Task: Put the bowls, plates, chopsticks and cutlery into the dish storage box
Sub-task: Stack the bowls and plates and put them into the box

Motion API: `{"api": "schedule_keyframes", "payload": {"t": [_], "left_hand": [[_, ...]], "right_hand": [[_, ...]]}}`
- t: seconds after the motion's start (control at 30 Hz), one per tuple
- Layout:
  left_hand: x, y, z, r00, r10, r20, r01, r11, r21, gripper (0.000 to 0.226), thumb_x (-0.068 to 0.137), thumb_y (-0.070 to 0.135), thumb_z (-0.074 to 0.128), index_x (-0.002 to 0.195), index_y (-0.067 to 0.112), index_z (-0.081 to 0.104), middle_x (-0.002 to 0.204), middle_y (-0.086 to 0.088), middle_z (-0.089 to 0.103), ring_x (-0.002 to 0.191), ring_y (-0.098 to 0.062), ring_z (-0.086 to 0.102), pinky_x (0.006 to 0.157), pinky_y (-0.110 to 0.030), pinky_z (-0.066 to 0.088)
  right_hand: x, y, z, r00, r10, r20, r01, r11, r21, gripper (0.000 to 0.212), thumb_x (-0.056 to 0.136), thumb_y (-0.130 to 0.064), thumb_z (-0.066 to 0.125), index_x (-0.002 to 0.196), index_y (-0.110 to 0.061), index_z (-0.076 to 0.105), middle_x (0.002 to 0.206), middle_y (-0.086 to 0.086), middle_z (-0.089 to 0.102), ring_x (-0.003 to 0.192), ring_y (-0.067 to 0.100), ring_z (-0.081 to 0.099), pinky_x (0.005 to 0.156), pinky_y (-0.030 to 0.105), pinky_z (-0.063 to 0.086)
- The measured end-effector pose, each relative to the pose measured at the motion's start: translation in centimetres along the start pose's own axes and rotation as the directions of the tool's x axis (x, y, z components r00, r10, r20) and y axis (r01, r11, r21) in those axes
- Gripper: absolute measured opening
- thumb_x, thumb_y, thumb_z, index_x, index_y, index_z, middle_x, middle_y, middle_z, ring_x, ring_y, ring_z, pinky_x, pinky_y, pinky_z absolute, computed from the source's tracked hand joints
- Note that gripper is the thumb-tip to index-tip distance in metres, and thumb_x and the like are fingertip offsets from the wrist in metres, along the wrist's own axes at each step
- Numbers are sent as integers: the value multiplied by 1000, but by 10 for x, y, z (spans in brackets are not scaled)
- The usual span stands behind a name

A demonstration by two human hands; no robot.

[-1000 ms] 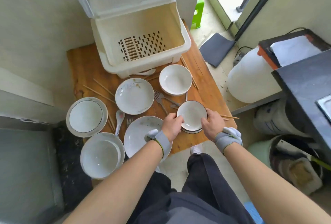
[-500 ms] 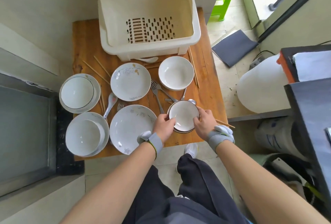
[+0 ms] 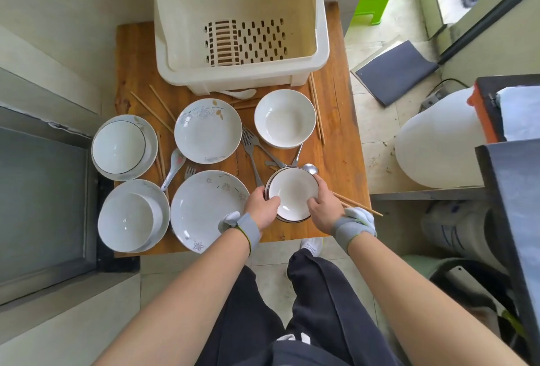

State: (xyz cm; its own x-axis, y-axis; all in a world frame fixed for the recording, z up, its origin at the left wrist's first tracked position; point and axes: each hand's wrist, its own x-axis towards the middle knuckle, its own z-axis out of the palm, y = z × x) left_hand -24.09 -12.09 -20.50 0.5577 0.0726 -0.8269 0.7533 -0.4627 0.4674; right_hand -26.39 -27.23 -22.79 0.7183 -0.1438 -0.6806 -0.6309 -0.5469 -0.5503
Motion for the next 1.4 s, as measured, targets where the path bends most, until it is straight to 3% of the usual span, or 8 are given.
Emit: {"api": "schedule_keyframes", "payload": {"t": [0.2, 0.33, 0.47, 0.63, 0.8, 0.93, 1.17, 1.4], "left_hand": [[0, -2, -2, 998, 29, 63, -31, 999, 34, 47, 88, 14, 50, 135, 18, 49, 124, -3, 60, 113, -25, 54, 101, -41, 48], [5, -7, -3, 998, 22, 61, -25, 999, 43, 59, 80, 17, 51, 139, 20, 46, 129, -4, 60, 116, -27, 54, 101, -46, 48], [0, 0, -4, 998, 33, 59, -36, 998, 46, 53, 85, 11, 50, 138, 17, 46, 128, -5, 59, 117, -27, 53, 102, -44, 47], [-4, -1, -1, 999, 36, 36, -36, 999, 7, 49, 89, 8, 48, 137, 20, 47, 126, -3, 59, 116, -26, 53, 102, -42, 46], [-3, -3, 5, 1000, 25, 14, -25, 998, -51, 48, 90, 6, 49, 136, 21, 47, 120, -1, 57, 109, -22, 50, 102, -42, 47], [-2, -6, 6, 1000, 0, -25, -3, 993, -115, 47, 85, 0, 50, 128, 18, 54, 118, -7, 61, 109, -28, 54, 98, -46, 51], [-21, 1, 7, 996, -20, -83, 3, 980, -199, 50, 85, -3, 52, 131, 16, 52, 115, -6, 60, 111, -30, 54, 98, -48, 51], [-41, 46, -19, 978, 95, -185, -134, 968, -213, 36, 82, -5, 52, 101, 25, 54, 102, -5, 62, 101, -28, 57, 93, -46, 54]], "right_hand": [[-1, 1, 7, 999, 4, -52, -2, 999, 36, 61, 99, -10, 39, 154, -24, 18, 142, 12, 50, 120, 32, 53, 101, 38, 43], [0, 2, 10, 998, 4, -64, -2, 1000, 28, 61, 99, -11, 40, 154, -26, 19, 137, 12, 54, 115, 31, 56, 99, 39, 46], [1, 2, 8, 999, 5, -49, -5, 1000, 8, 60, 99, -12, 40, 154, -24, 19, 133, 14, 55, 110, 31, 57, 94, 37, 47], [0, 2, 5, 1000, -4, -9, 4, 1000, 1, 62, 99, -12, 40, 155, -23, 16, 142, 13, 49, 120, 33, 53, 102, 43, 47], [4, 1, -4, 997, -23, 69, 27, 999, -45, 63, 100, -13, 39, 155, -26, 11, 137, 14, 49, 108, 32, 58, 91, 42, 54], [4, 0, -10, 991, -42, 128, 52, 996, -74, 62, 99, -15, 38, 154, -30, 11, 128, 11, 52, 100, 29, 59, 82, 39, 55], [-8, -11, -27, 981, -123, 151, 131, 990, -44, 62, 97, -13, 41, 151, -32, 17, 124, 9, 54, 97, 27, 57, 82, 40, 56], [-10, -56, -55, 972, -223, 77, 222, 975, 21, 64, 94, -16, 43, 152, -32, 21, 136, 9, 55, 108, 30, 57, 89, 42, 55]]}}
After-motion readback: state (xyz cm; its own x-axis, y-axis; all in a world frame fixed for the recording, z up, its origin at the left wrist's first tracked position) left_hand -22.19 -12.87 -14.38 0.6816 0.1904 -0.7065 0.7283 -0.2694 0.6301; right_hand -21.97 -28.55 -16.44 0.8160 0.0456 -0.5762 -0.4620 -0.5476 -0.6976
